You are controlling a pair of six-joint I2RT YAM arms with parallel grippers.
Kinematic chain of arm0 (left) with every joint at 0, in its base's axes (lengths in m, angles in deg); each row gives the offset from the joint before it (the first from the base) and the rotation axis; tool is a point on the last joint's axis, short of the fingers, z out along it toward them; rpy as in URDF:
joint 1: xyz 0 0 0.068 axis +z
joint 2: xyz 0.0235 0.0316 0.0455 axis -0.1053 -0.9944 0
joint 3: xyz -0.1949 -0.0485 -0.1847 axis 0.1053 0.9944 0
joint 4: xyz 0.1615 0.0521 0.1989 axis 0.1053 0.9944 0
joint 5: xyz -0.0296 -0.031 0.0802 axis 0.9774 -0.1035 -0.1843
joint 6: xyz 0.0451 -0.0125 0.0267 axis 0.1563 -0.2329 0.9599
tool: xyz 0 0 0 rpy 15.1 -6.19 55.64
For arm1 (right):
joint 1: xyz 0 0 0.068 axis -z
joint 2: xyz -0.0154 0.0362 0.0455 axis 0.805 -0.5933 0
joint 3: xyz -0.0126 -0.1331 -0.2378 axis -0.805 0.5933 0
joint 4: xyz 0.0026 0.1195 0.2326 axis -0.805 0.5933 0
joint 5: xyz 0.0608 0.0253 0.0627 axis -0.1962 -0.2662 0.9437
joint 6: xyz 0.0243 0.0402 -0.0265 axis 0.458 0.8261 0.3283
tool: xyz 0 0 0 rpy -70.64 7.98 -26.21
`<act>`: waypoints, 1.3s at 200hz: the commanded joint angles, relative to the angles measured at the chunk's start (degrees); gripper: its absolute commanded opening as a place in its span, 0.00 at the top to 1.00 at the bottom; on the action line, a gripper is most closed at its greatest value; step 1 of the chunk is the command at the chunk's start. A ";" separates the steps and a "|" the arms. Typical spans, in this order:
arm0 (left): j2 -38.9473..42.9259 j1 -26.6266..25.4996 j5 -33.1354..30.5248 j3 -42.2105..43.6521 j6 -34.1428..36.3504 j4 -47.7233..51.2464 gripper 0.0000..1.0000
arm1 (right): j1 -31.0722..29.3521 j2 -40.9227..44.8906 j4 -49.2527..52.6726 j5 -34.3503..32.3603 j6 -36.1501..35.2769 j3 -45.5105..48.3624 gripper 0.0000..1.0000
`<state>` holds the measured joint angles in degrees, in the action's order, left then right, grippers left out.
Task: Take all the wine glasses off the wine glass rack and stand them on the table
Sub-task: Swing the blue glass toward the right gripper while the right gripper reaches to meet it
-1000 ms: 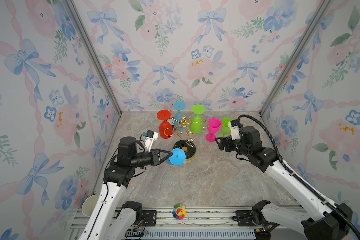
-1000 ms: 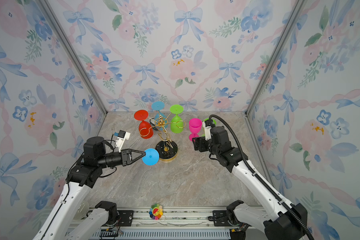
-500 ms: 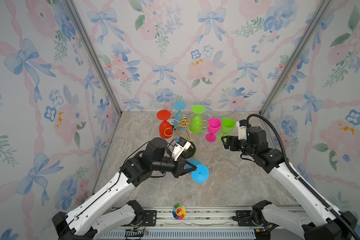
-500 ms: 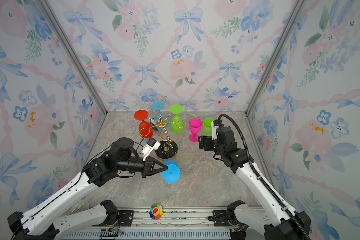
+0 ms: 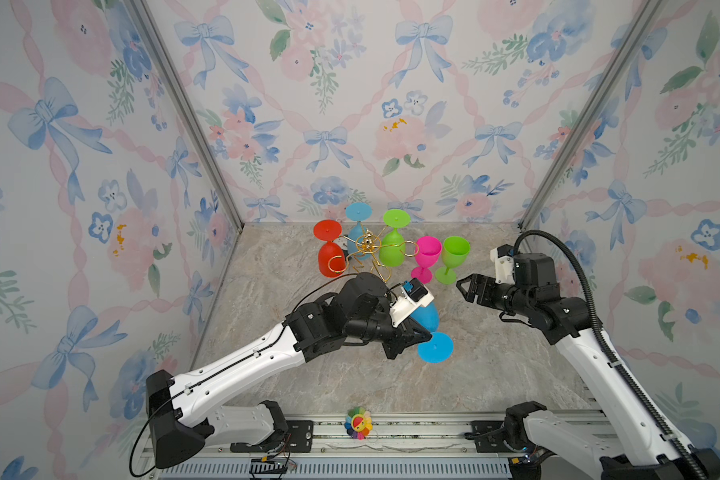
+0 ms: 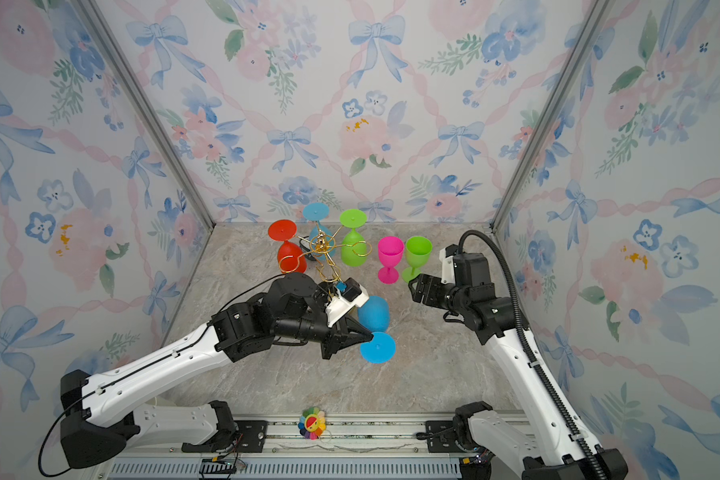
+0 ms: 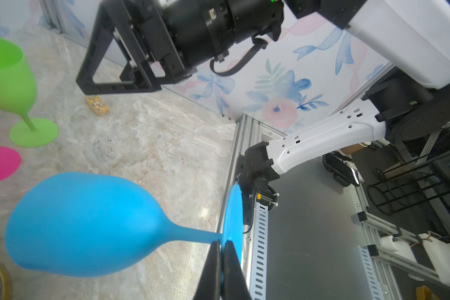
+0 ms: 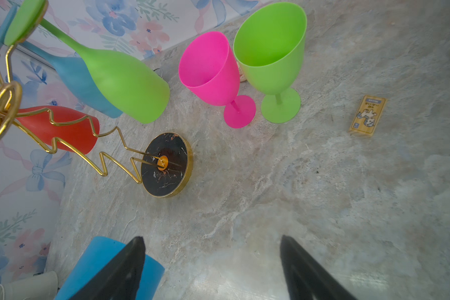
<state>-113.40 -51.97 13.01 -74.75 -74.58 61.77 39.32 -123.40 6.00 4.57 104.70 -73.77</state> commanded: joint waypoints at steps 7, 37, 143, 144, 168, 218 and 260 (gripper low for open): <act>3.56 -1.46 -1.78 3.90 10.64 -8.86 1.00 | 0.57 -1.04 5.30 3.10 0.26 -3.58 0.16; 6.93 -4.93 -8.76 9.69 18.23 -14.58 1.00 | 0.92 -3.73 7.98 5.62 -0.71 -6.63 0.16; 5.30 -22.68 -44.43 19.87 49.51 -22.41 1.00 | 4.16 -11.13 11.46 16.93 1.63 -13.42 0.18; 5.30 -22.71 -44.69 20.01 49.81 -22.56 1.00 | 4.17 -11.20 11.63 16.84 1.52 -13.46 0.18; 4.23 -23.29 -51.16 23.50 58.07 -24.67 1.00 | 4.40 -11.19 13.59 16.66 0.20 -15.71 0.18; 1.36 -26.08 -59.29 31.29 68.59 -34.61 1.00 | 4.78 -12.17 14.68 16.88 -0.95 -18.84 0.18; 0.56 -26.36 -63.47 36.30 76.09 -43.47 1.00 | 4.79 -14.08 15.47 20.39 -0.80 -20.18 0.22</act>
<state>-112.13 -78.01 -45.57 -39.95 -4.94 26.66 43.61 -136.06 18.92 21.66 104.52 -92.04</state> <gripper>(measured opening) 0.050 0.794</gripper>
